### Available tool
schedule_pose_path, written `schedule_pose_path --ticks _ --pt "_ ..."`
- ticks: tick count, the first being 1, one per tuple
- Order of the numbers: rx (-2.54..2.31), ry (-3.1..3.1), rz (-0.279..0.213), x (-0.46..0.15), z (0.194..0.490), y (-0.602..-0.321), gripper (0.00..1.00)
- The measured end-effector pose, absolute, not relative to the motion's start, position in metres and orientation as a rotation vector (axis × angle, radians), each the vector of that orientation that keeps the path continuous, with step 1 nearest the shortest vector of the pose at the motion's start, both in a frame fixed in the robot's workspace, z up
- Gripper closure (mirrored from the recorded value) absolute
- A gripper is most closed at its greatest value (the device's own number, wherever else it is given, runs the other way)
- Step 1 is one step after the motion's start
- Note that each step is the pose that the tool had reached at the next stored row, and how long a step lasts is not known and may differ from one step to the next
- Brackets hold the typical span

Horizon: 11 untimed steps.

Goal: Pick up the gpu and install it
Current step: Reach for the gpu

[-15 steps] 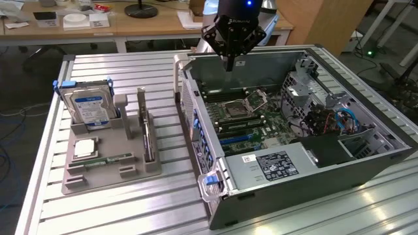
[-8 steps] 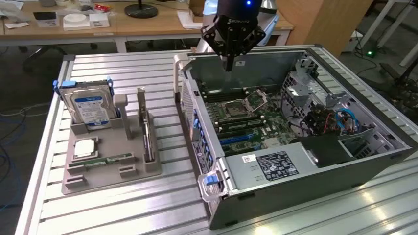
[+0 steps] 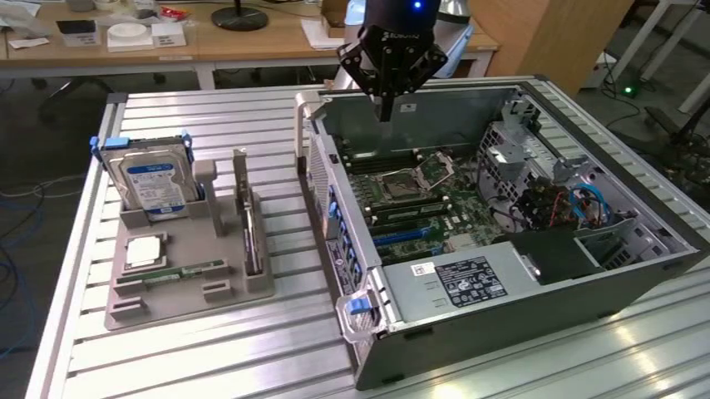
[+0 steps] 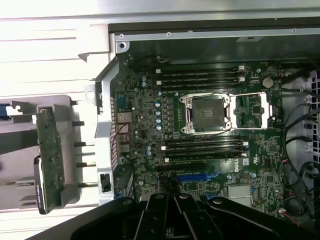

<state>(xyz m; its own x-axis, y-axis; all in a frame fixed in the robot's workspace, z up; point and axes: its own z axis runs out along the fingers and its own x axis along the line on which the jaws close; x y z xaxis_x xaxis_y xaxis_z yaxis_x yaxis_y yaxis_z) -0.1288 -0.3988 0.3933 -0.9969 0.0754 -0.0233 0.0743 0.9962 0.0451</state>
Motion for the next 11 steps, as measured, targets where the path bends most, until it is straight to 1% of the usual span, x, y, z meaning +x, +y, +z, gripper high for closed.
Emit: schedule_pose_path --ticks 11 --pt "0.117 3.114 0.069 -0.1348 0.3933 -0.3989 0.90"
